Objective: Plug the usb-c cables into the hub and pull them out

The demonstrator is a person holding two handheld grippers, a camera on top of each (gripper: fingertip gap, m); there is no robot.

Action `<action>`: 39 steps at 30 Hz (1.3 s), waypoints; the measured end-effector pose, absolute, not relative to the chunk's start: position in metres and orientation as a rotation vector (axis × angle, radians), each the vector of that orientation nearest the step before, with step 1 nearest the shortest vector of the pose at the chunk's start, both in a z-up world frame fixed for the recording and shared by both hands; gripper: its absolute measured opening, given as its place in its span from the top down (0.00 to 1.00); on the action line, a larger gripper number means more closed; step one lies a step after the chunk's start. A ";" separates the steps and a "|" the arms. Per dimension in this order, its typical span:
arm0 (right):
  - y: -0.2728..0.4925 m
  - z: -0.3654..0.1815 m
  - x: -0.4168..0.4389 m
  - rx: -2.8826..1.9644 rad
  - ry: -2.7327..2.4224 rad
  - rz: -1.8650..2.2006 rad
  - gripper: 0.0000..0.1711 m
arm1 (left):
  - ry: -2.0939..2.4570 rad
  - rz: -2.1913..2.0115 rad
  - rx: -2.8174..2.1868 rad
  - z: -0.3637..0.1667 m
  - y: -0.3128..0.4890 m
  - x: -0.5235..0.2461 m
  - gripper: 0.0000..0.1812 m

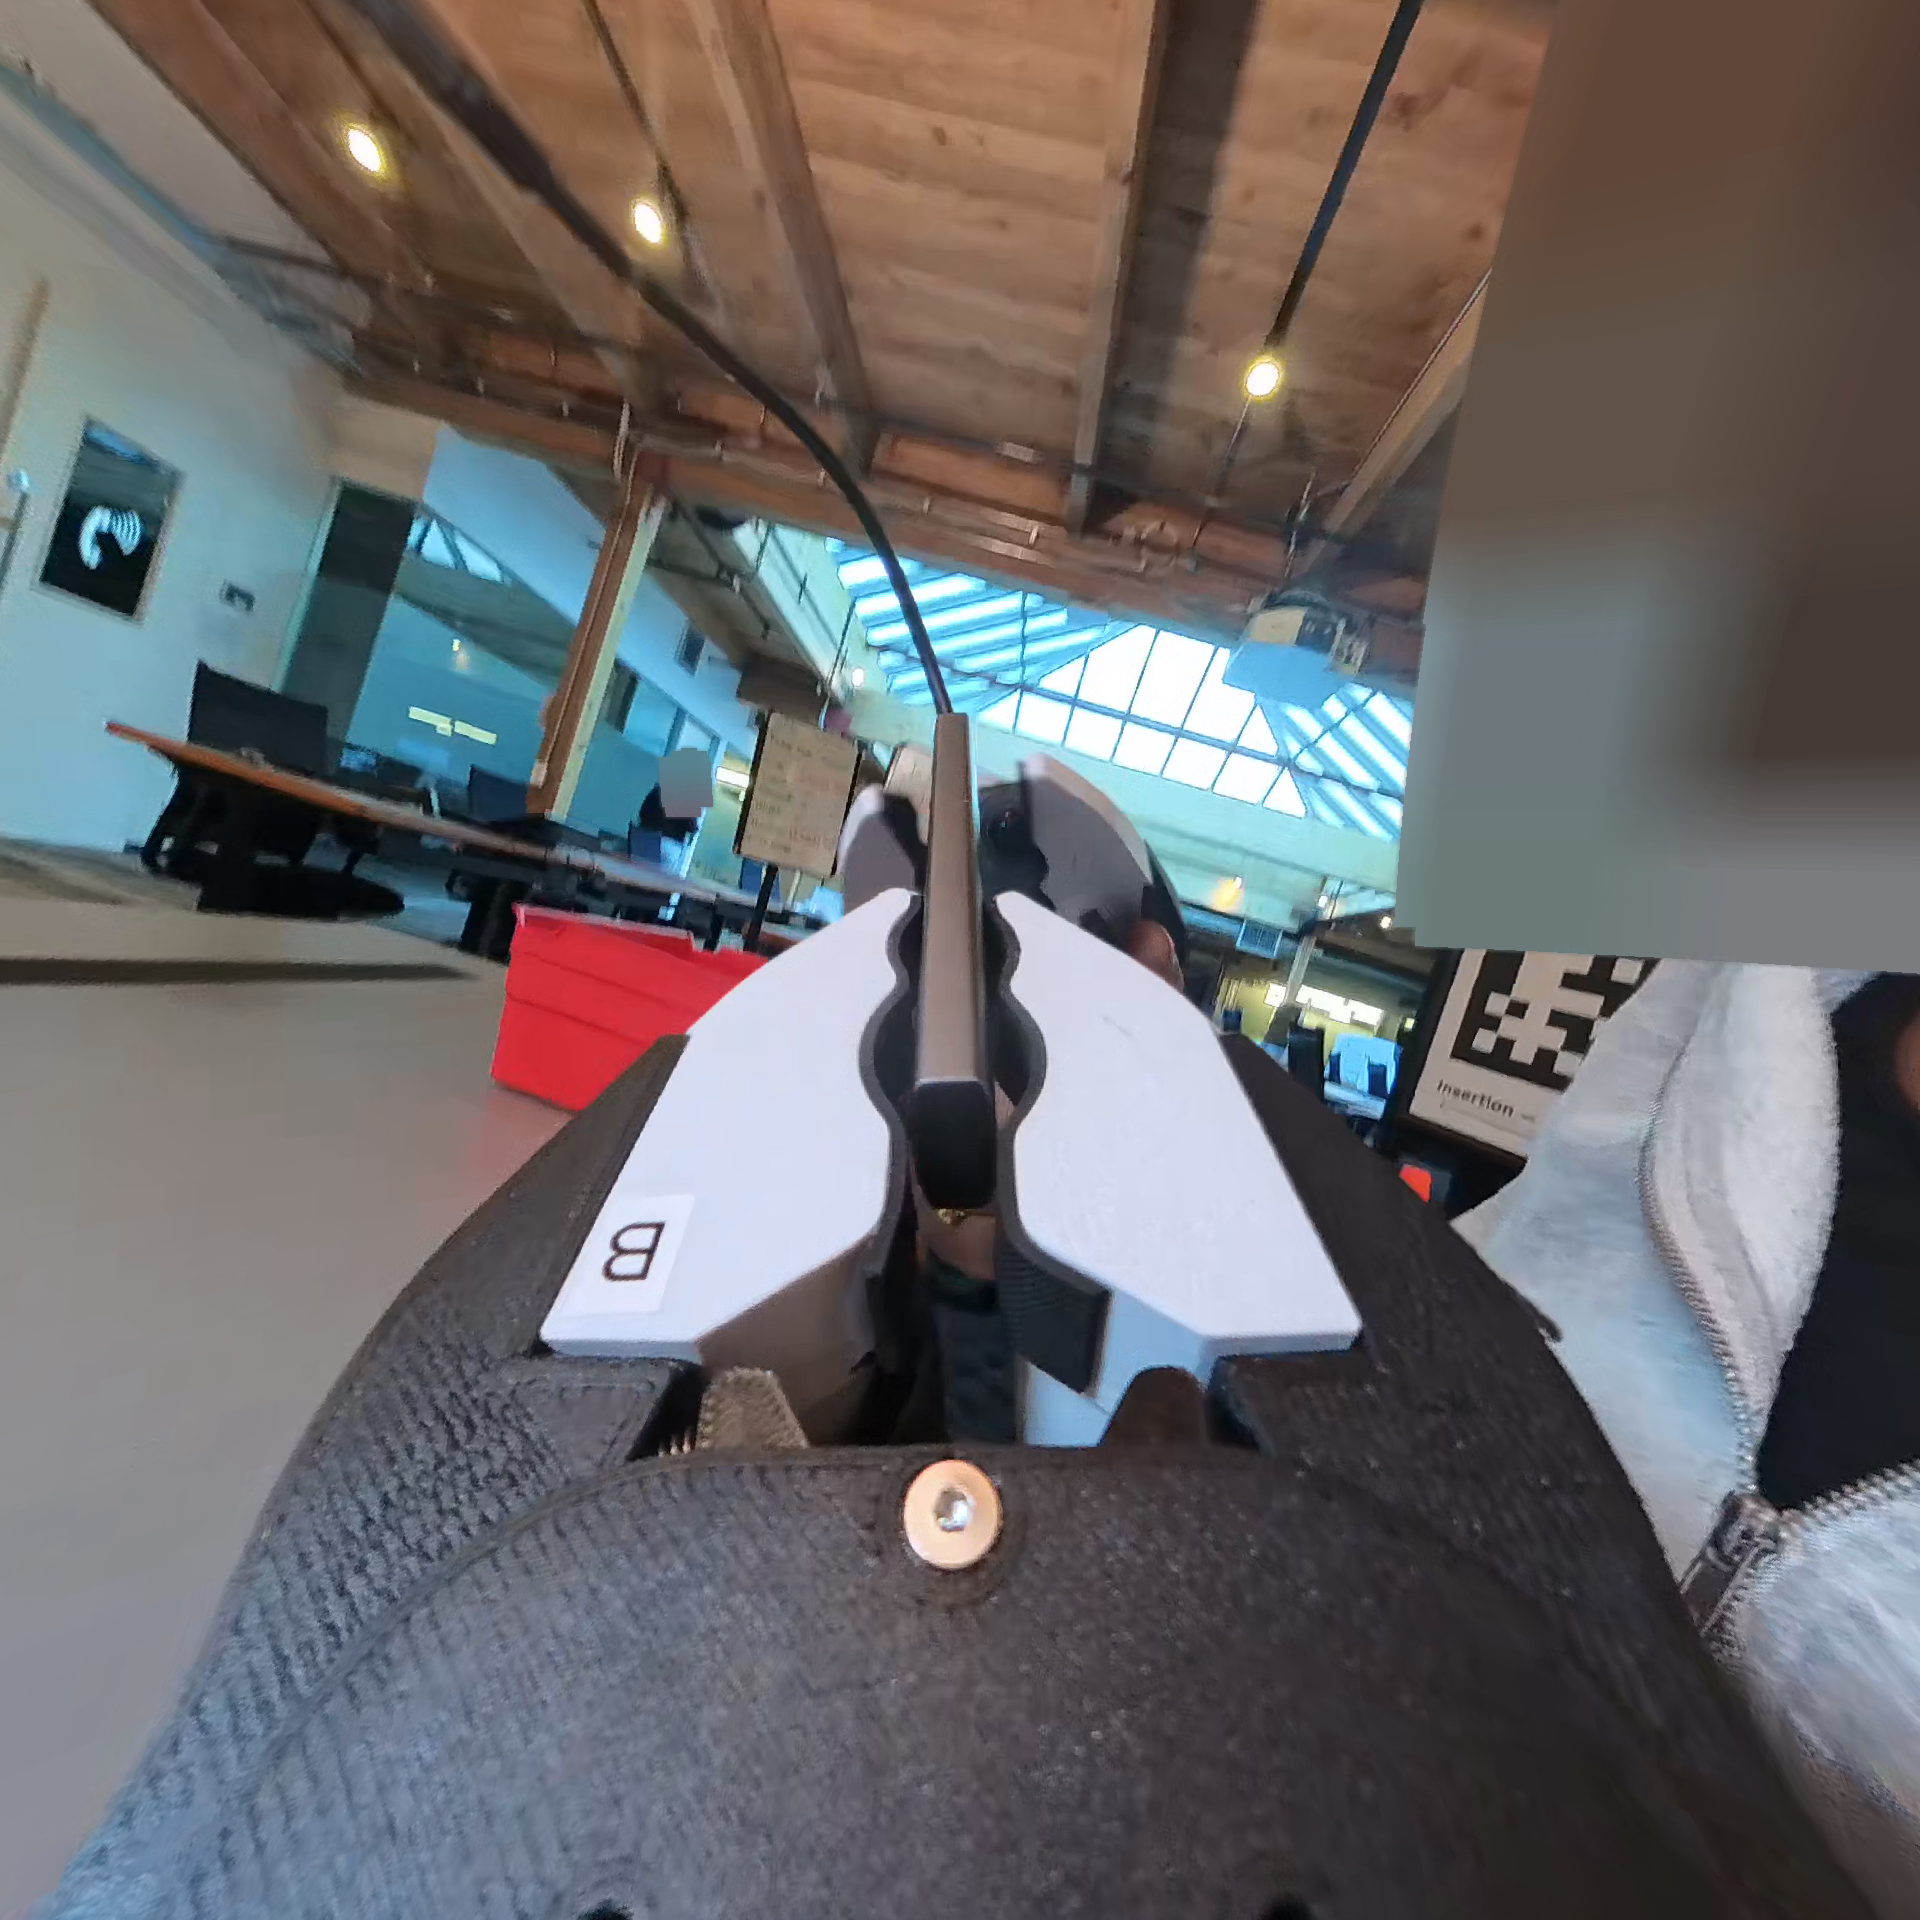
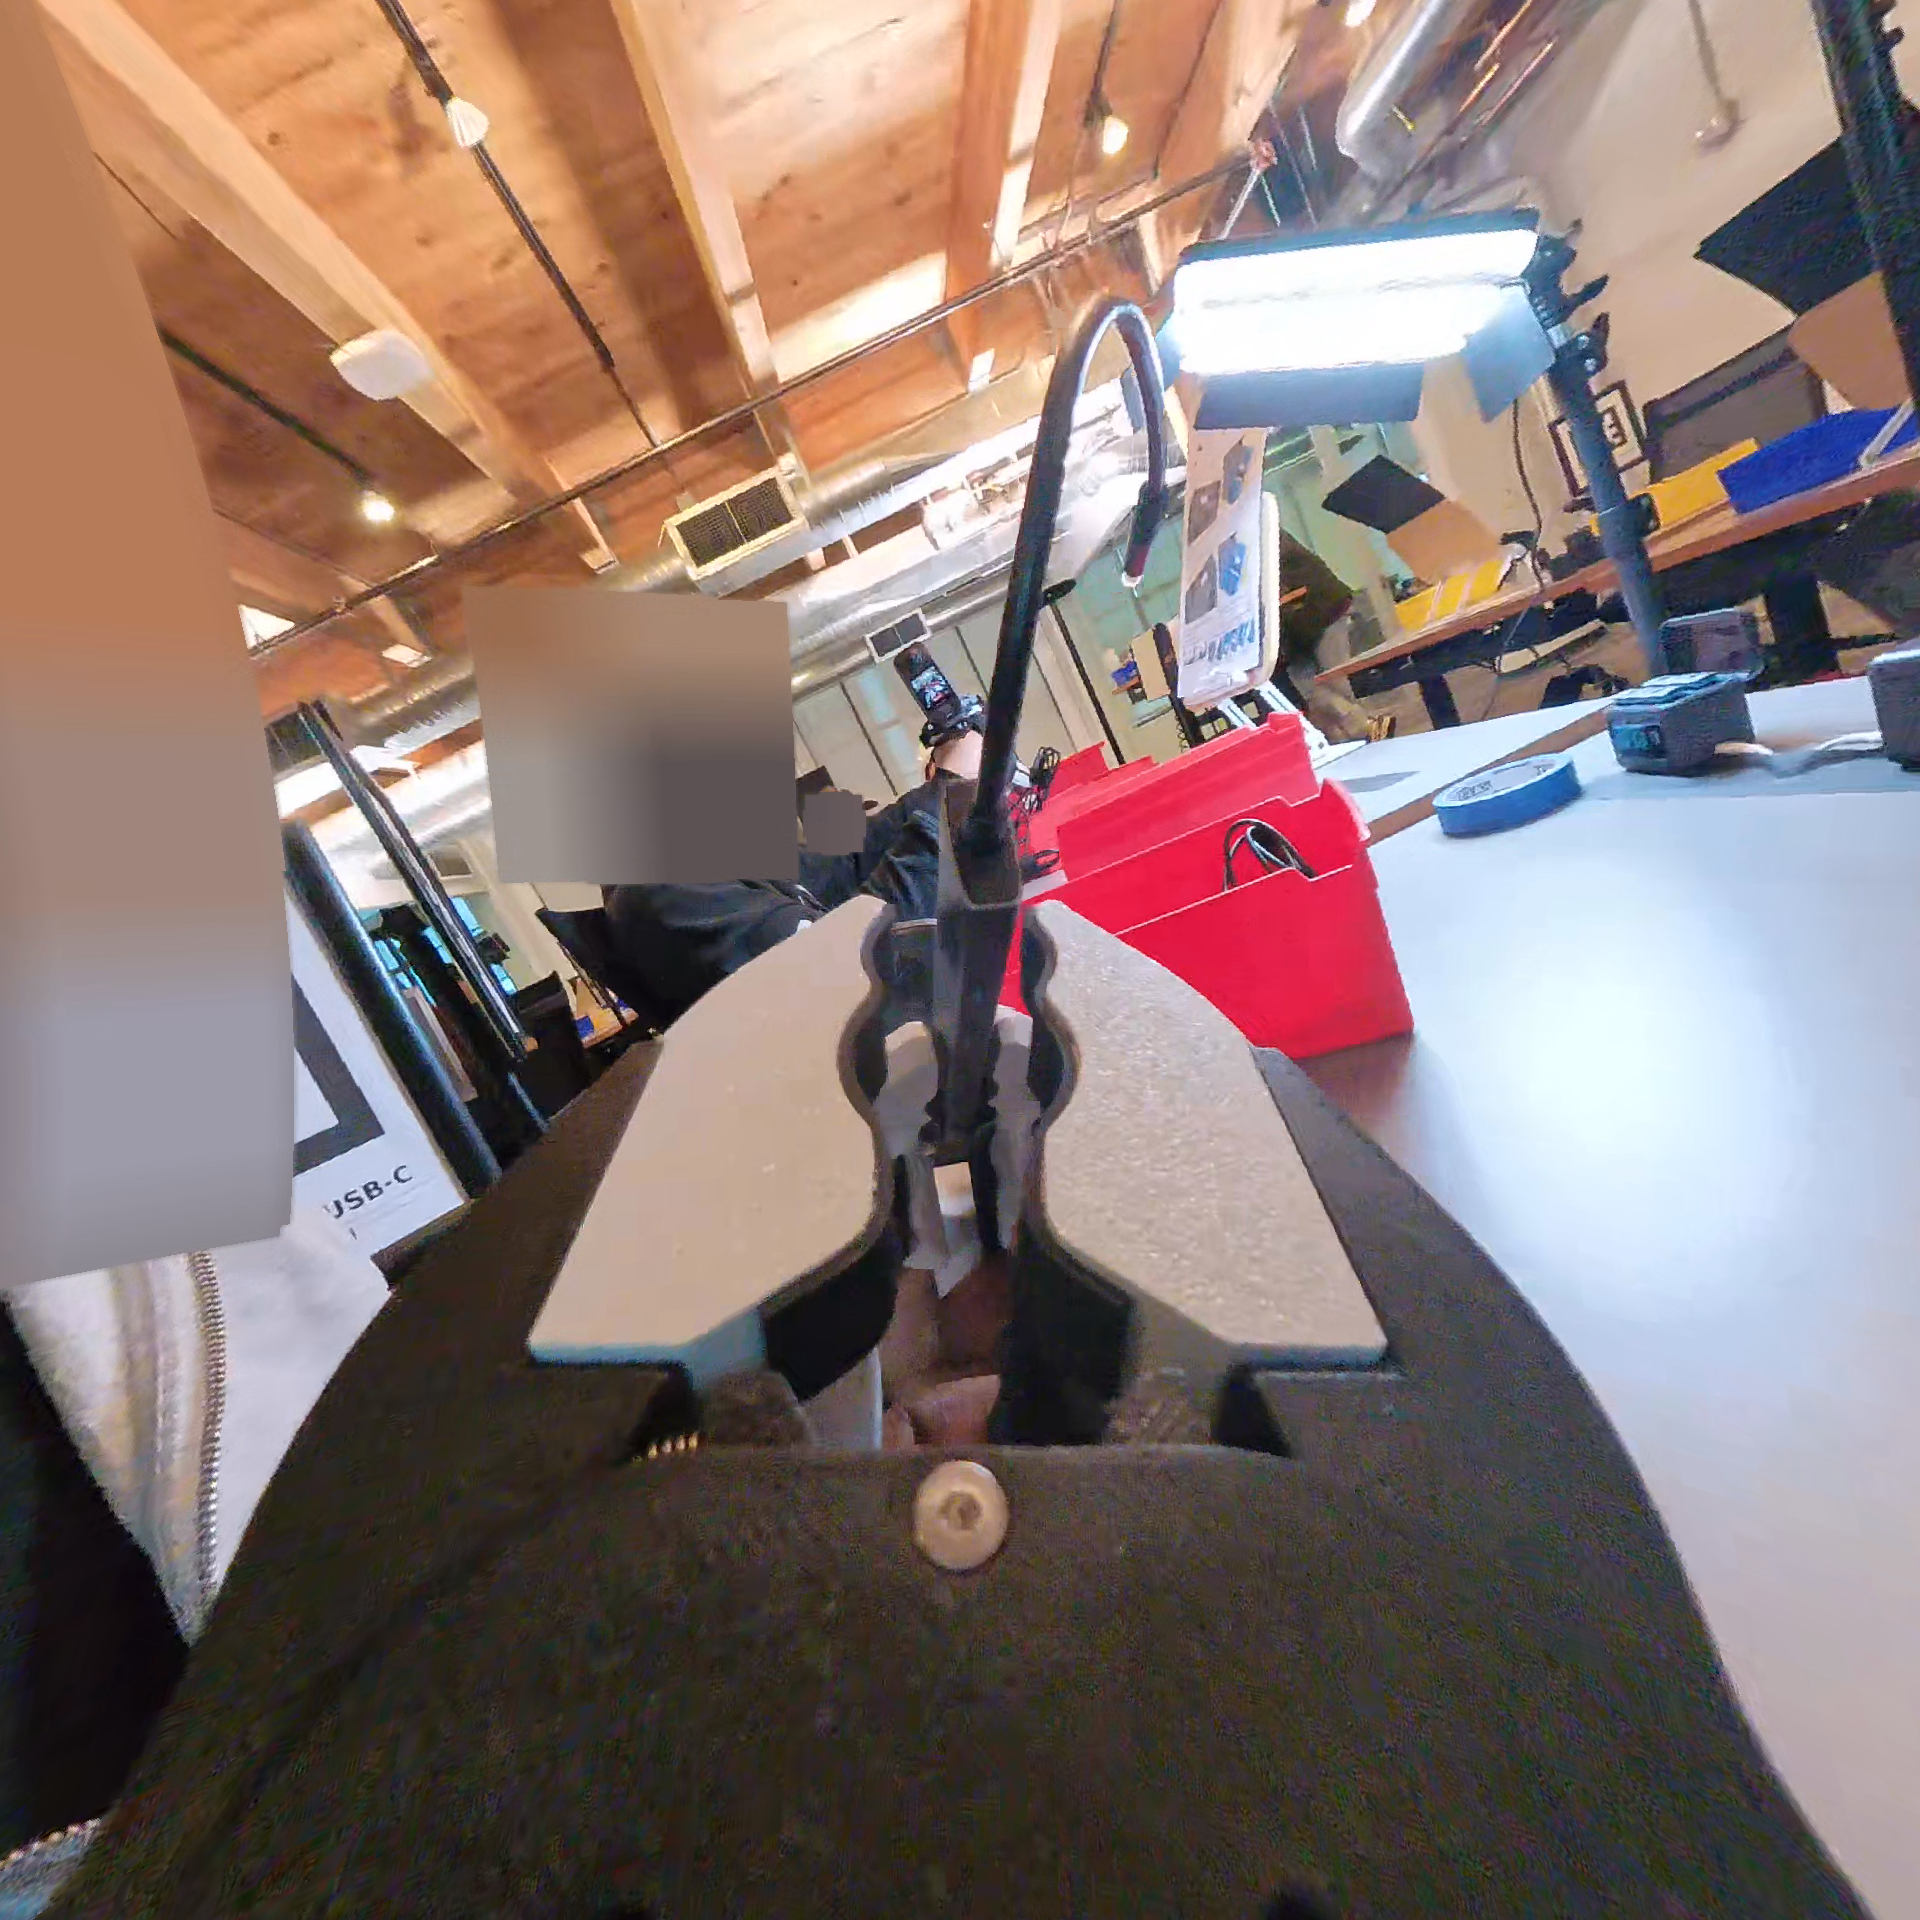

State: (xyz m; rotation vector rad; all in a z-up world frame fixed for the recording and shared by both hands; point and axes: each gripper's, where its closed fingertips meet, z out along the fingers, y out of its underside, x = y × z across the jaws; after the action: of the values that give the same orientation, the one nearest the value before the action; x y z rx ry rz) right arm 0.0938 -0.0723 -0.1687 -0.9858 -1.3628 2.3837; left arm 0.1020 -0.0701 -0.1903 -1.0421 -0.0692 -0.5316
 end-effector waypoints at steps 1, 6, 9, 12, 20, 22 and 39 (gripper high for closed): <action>-0.071 -0.169 0.093 -0.996 -1.348 2.388 0.94 | -0.060 -0.531 -1.055 -0.191 -0.068 0.104 0.94; -0.049 -0.155 0.101 -0.952 -1.305 2.349 0.94 | -0.082 -0.422 -1.060 -0.191 -0.066 0.099 0.85; -0.014 -0.138 0.110 -0.921 -1.365 2.133 0.95 | -0.178 -0.369 -0.985 -0.187 -0.075 0.081 0.80; 0.033 -0.122 0.125 -0.897 -1.466 1.732 0.94 | -0.237 -0.376 -0.941 -0.186 -0.081 0.071 0.80; 0.210 -0.096 0.159 -0.845 -1.920 0.181 0.94 | -0.298 -0.385 -0.917 -0.187 -0.084 0.062 0.80; 0.253 -0.095 0.171 -0.823 -2.042 -0.177 0.95 | -0.311 -0.392 -0.923 -0.188 -0.082 0.060 0.80; 0.323 -0.270 0.123 -1.001 -2.914 -0.448 0.94 | -0.328 -0.425 -0.940 -0.192 -0.078 0.058 0.80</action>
State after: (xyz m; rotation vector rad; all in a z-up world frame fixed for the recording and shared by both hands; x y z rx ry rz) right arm 0.1227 0.3229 -0.2699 -1.0006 -2.9142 -0.4483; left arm 0.0579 -0.0776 -0.1924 -0.9402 -0.3279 -0.4252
